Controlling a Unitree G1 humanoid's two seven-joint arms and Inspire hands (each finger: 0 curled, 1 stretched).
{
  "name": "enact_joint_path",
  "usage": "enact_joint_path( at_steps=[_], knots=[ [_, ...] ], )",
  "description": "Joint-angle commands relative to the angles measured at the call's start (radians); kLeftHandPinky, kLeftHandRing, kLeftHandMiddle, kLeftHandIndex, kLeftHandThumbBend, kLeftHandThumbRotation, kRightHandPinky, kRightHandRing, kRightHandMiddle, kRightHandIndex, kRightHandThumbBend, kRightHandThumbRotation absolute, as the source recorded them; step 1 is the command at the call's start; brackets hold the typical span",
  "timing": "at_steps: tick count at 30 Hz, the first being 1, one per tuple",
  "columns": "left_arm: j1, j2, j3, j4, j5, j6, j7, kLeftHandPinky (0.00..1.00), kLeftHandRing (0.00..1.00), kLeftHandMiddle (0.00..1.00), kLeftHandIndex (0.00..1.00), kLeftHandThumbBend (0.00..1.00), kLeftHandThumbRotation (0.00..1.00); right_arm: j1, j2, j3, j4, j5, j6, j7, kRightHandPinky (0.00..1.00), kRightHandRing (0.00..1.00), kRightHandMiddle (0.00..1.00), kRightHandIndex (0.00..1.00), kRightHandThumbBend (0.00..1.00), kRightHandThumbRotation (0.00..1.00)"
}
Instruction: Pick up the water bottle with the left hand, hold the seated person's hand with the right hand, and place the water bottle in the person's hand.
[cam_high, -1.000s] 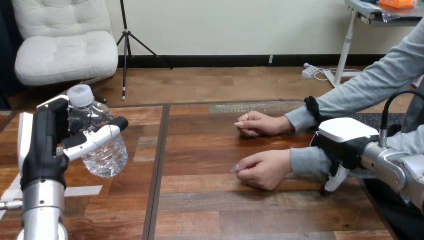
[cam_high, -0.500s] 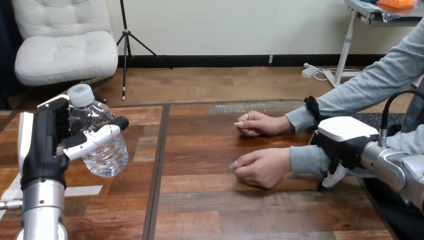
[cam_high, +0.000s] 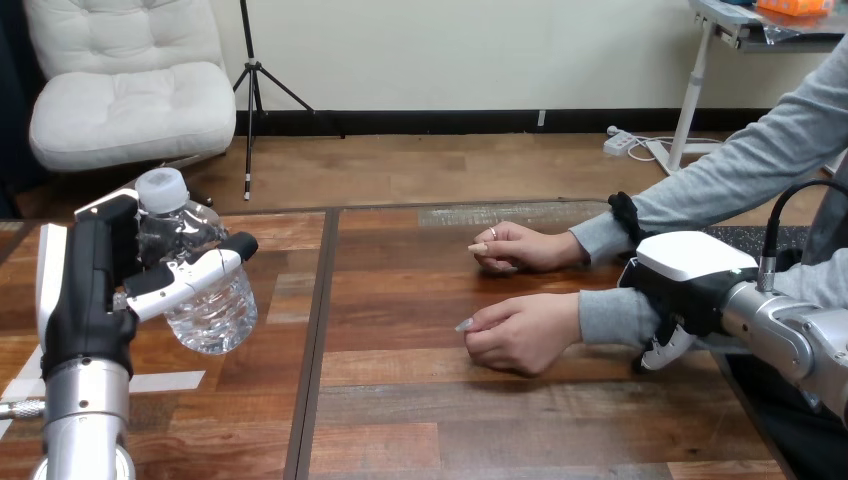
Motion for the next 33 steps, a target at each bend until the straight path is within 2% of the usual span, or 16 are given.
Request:
enact_joint_path(
  at_steps=[1,9,16,22,33],
  knots=[
    [-0.04,0.007,0.003,-0.057,-0.005,-0.036,0.0,0.31,0.37,0.42,0.43,0.67,0.0,-0.027,0.012,-0.023,0.0,0.028,-0.01,-0.033,0.27,0.31,0.37,0.42,0.66,0.01],
    [-0.039,0.008,0.002,-0.055,-0.006,-0.04,-0.002,0.31,0.37,0.42,0.43,0.67,0.0,-0.027,0.011,-0.024,-0.001,0.029,-0.013,-0.036,0.28,0.32,0.38,0.41,0.65,0.0],
    [-0.041,0.005,0.003,-0.053,-0.007,-0.037,-0.002,0.31,0.37,0.42,0.43,0.67,0.0,-0.023,0.011,-0.025,-0.001,0.028,-0.02,-0.062,0.27,0.31,0.36,0.39,0.65,0.01],
    [-0.042,0.006,0.002,-0.051,-0.003,-0.037,-0.001,0.31,0.37,0.42,0.43,0.67,0.0,-0.023,0.011,-0.02,-0.002,0.022,-0.018,-0.083,0.22,0.27,0.33,0.35,0.64,0.06],
    [-0.042,0.003,0.004,-0.051,-0.014,-0.036,-0.005,0.31,0.37,0.41,0.43,0.67,0.0,-0.024,0.013,-0.009,-0.007,0.007,-0.01,-0.12,0.19,0.24,0.31,0.33,0.67,0.24]
  ],
)
